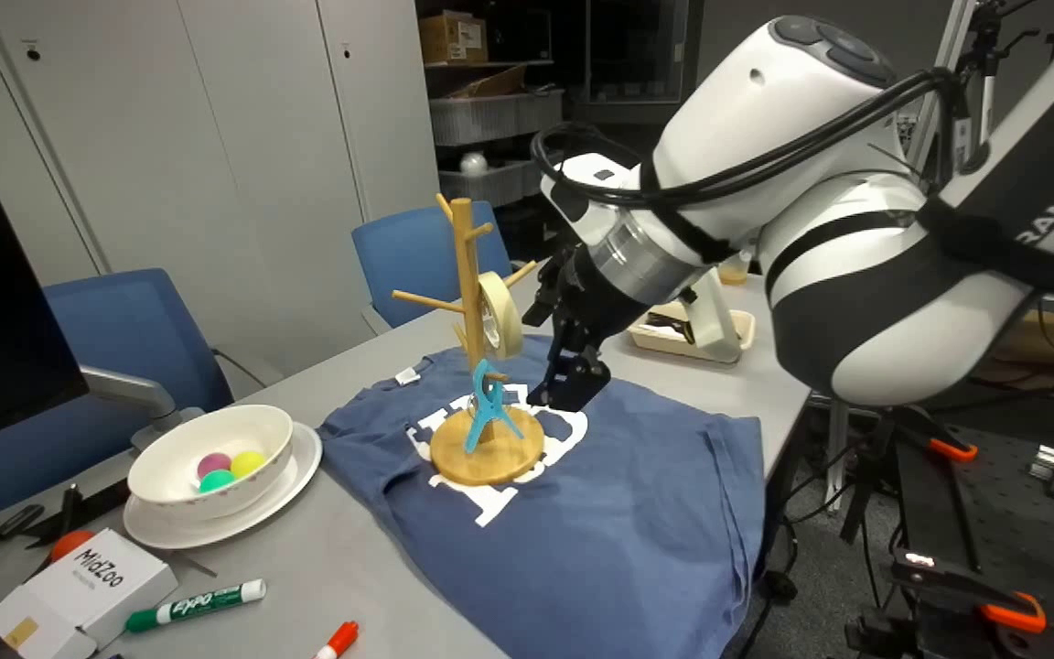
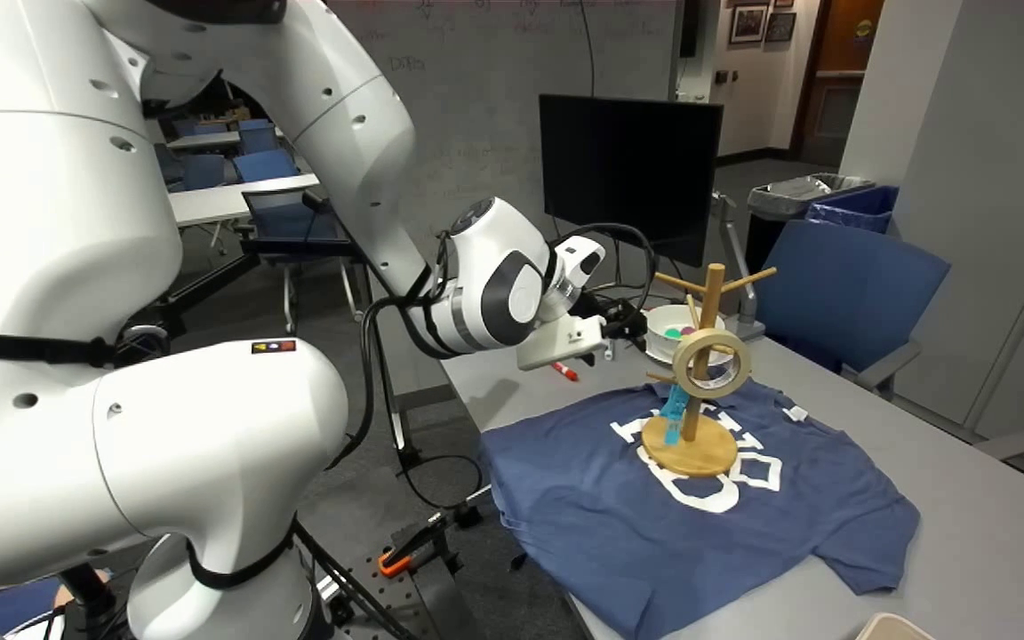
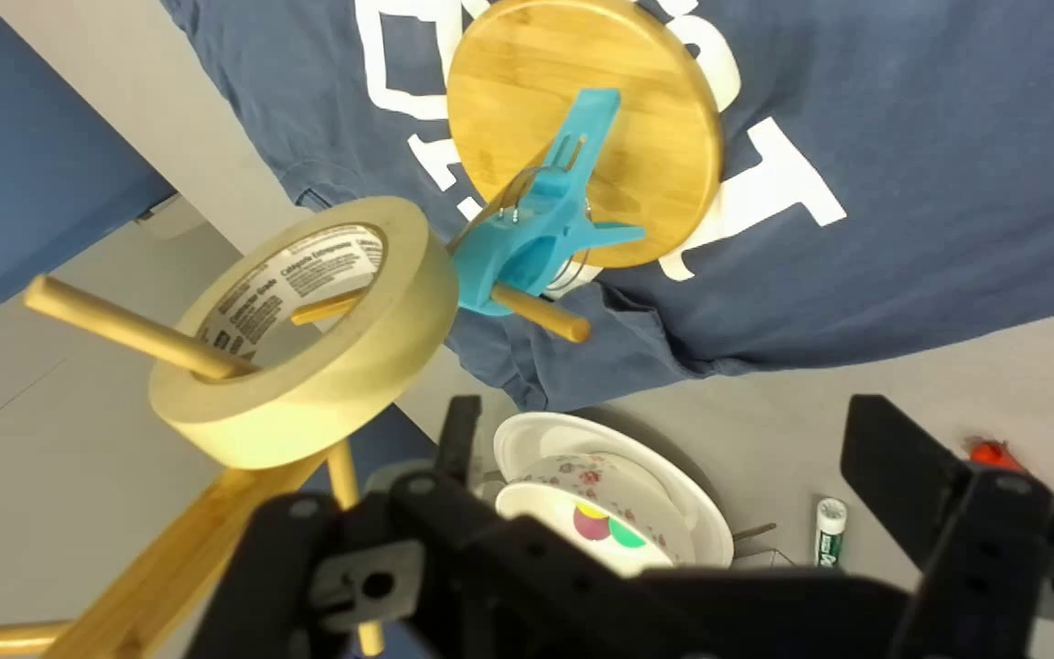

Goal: Hang the blue peg on the opposite side of the wooden rack

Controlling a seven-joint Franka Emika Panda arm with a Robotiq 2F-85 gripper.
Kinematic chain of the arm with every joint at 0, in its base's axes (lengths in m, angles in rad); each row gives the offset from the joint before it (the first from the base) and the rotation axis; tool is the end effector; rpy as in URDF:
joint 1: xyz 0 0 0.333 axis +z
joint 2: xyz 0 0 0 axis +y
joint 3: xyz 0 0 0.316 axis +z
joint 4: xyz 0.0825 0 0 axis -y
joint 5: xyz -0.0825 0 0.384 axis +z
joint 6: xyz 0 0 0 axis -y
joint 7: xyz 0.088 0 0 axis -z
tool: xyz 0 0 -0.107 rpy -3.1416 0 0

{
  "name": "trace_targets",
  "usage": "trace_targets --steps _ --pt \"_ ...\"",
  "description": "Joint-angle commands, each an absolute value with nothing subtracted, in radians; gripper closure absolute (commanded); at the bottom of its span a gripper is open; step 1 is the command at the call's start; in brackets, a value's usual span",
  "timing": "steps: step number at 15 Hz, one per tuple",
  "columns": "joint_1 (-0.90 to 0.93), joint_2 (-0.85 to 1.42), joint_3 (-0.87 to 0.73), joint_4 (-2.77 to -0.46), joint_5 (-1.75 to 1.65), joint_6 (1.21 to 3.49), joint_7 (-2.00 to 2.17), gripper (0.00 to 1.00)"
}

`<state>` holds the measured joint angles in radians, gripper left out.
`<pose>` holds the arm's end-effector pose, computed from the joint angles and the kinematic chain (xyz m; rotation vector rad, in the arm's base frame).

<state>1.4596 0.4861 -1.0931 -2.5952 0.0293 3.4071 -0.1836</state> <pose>0.4575 0.1568 0.2475 2.5059 0.9142 0.8568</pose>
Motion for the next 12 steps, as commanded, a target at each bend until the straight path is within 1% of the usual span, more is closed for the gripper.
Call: trace_targets --steps 1,7,8,10,11,12 --pt "1.645 0.383 -1.268 -2.691 0.054 3.396 -0.218 0.00" --pt "1.917 0.337 -1.540 -2.792 0.055 3.425 -0.193 0.00" --pt "1.906 0.328 -1.540 -2.751 0.046 3.396 -0.184 0.00" --pt "1.964 0.315 -1.593 -2.759 0.049 3.400 -0.168 0.00" --pt "1.908 0.365 -1.541 -2.757 0.029 3.409 -0.162 0.00" --pt "1.924 0.360 -1.558 -2.756 0.029 3.409 -0.159 0.00"
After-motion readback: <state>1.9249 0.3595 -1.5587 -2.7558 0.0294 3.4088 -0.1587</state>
